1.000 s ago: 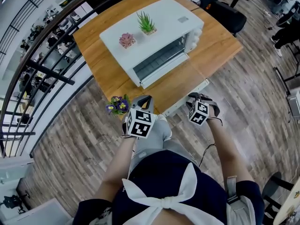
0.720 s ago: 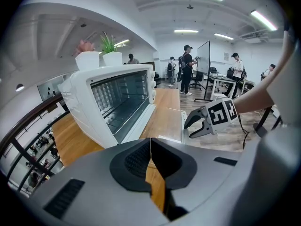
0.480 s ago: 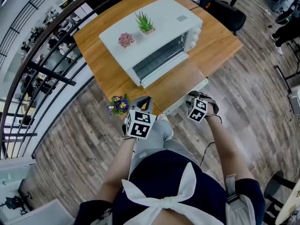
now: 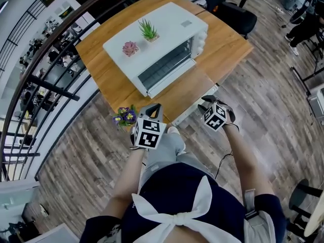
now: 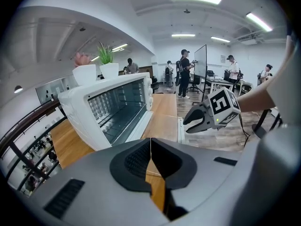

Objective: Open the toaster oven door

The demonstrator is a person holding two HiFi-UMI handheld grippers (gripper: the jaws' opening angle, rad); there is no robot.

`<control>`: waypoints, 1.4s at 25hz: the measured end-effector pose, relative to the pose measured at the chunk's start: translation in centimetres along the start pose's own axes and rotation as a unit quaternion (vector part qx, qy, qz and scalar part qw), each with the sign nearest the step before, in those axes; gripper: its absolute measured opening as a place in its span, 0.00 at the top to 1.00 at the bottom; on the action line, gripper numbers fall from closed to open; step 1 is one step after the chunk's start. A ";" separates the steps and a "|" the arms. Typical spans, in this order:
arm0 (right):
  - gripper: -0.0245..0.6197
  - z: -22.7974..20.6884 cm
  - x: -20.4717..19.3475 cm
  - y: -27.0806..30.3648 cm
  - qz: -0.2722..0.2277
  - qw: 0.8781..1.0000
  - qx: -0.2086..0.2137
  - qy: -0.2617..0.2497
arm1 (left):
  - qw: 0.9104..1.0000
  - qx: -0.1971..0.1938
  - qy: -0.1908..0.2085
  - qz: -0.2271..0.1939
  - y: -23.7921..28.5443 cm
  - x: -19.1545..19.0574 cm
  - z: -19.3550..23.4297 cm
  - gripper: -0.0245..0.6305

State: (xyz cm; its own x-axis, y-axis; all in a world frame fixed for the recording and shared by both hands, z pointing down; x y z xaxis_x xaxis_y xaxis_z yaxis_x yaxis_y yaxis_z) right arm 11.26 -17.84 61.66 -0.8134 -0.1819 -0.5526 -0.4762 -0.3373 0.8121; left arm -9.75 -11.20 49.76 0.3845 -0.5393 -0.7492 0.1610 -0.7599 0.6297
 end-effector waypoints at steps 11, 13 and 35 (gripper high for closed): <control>0.76 0.3 3.3 -6.1 -0.103 0.991 -0.052 0.067 | 0.999 -0.009 -0.022 -0.047 -1.2 2.4 -0.9 0.93; 0.77 0.4 4.0 -7.2 -0.129 0.986 -0.058 0.088 | 0.998 -0.009 -0.028 -0.058 -1.4 2.8 -1.0 0.93; 0.95 6.2 9.4 -15.8 -0.303 0.931 -0.112 0.171 | 0.984 -0.052 -0.089 -0.145 -5.7 5.1 -4.9 0.93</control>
State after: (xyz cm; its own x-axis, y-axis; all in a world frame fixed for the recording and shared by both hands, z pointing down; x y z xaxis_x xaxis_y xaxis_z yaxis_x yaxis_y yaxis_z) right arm 9.08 -8.52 44.83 -0.2456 -0.1657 -0.9551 -0.7000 -0.6512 0.2930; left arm -4.27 -7.89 43.36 0.1454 -0.3669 -0.9188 0.3373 -0.8547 0.3947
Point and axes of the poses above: the fingertips, and each gripper's own axes: y forward along the fingers, z to its left, x out of its top, the point moved 6 cm from there along -y, backward along the fingers, and after that the axes turned 7 degrees about x, right-handed, at the moved point
